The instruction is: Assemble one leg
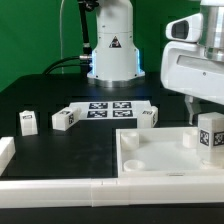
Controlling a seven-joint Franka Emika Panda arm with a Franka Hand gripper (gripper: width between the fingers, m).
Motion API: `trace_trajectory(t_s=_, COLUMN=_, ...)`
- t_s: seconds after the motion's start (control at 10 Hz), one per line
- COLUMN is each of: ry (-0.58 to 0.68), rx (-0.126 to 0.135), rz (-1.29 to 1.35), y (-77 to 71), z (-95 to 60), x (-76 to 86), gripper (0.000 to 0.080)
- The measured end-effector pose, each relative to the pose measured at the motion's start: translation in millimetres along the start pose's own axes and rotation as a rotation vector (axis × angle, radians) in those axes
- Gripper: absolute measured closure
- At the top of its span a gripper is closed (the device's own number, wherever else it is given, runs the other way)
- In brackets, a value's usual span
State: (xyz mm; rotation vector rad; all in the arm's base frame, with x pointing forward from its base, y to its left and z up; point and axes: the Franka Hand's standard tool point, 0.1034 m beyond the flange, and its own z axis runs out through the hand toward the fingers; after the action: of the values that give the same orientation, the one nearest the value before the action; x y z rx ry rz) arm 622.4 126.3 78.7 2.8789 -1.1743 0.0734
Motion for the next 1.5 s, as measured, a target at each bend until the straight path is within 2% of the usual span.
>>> trace_trajectory(t_s=0.1, ry=0.000, rx=0.000, rz=-0.182, y=1.5, z=0.1, x=2.2, gripper=0.0155)
trace_trajectory(t_s=0.4, ry=-0.001, rx=-0.009, rz=-0.587, y=3.9, z=0.8, x=3.3, gripper=0.0151)
trace_trajectory(t_s=0.8, ry=0.001, rx=-0.018, rz=-0.929, y=3.9, z=1.3, x=2.4, gripper=0.0151)
trace_trajectory(t_s=1.0, ry=0.009, rx=-0.034, rz=-1.157, y=5.1, z=0.9, x=5.0, gripper=0.0151)
trace_trajectory(t_s=1.2, ry=0.008, rx=-0.037, rz=-1.184, y=5.9, z=1.4, x=5.8, gripper=0.0151)
trace_trajectory(t_s=1.3, ry=0.008, rx=-0.037, rz=-1.184, y=6.0, z=1.5, x=5.9, gripper=0.0254)
trace_trajectory(t_s=1.4, ry=0.008, rx=-0.037, rz=-1.184, y=6.1, z=1.5, x=6.0, gripper=0.0254)
trace_trajectory(t_s=1.5, ry=0.008, rx=-0.037, rz=-1.184, y=6.0, z=1.5, x=5.9, gripper=0.0460)
